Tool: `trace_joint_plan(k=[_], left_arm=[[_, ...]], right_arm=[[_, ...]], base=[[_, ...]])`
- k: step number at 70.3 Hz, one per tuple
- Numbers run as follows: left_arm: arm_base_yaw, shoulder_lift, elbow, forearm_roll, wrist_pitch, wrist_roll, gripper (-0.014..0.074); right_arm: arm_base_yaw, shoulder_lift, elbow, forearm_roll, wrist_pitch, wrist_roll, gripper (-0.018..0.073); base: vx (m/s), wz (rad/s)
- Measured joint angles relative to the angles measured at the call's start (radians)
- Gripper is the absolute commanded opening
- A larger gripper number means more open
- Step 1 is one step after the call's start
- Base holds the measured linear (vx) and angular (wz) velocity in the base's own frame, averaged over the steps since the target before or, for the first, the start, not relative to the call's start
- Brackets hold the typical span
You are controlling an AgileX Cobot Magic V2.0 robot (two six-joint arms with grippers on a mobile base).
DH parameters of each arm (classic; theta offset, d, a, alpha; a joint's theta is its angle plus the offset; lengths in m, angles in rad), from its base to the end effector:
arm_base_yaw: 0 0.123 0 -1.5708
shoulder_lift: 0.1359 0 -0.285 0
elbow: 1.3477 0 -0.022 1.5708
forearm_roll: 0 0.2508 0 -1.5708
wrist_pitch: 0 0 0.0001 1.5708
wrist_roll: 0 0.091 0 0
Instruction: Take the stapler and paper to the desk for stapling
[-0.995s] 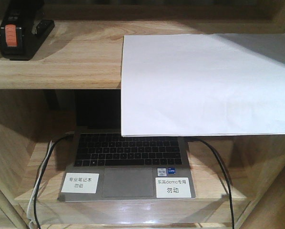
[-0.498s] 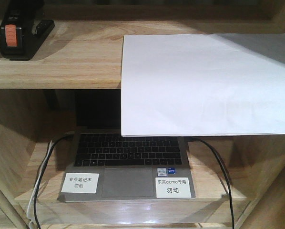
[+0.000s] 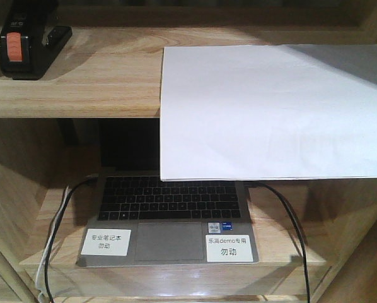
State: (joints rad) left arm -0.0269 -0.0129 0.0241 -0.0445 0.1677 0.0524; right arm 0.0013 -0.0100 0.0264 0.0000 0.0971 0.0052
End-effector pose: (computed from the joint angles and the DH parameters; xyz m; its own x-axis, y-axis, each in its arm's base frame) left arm 0.0561 -0.0022 0.1905 -0.0911 0.0110 -0.9958 0.0351 0.9994 0.0078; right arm 0.0568 0.0001 0.1960 -0.0263 0.0052 -0.9996 -0.0012 1.0000 0.0052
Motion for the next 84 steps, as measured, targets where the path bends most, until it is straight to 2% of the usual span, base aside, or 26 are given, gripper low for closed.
trace_joint_plan(k=[15, 29, 40, 47, 58, 76, 84], left_arm=[[0.000, 0.000, 0.000, 0.000, -0.106, 0.000, -0.0006], [0.000, 0.000, -0.001, -0.015, -0.332, 0.000, -0.0006], [0.000, 0.000, -0.107, -0.040, -0.341, 0.001, -0.0006], [0.000, 0.000, -0.236, -0.040, -0.322, 0.001, -0.0006], [0.000, 0.029, -0.487, -0.040, -0.226, 0.002, -0.0006], [0.000, 0.284, -0.923, -0.040, -0.043, 0.003, -0.0005], [0.000, 0.384, -1.058, -0.040, 0.029, 0.003, 0.0000]], right_arm=[[0.000, 0.000, 0.000, 0.000, -0.112, 0.000, -0.0006], [0.000, 0.000, 0.000, 0.000, -0.297, 0.000, -0.0006], [0.000, 0.000, -0.043, 0.000, -0.315, 0.000, -0.0006], [0.000, 0.000, -0.131, 0.000, -0.316, 0.000, -0.0006], [0.000, 0.019, -0.345, 0.000, -0.244, 0.000, -0.0006], [0.000, 0.242, -0.750, 0.000, -0.118, 0.000, -0.0006], [0.000, 0.351, -0.886, 0.000, -0.016, 0.000, -0.0006]], base=[[0.00, 0.00], [0.00, 0.00], [0.00, 0.00], [0.00, 0.00], [0.00, 0.00], [0.00, 0.00], [0.00, 0.00]])
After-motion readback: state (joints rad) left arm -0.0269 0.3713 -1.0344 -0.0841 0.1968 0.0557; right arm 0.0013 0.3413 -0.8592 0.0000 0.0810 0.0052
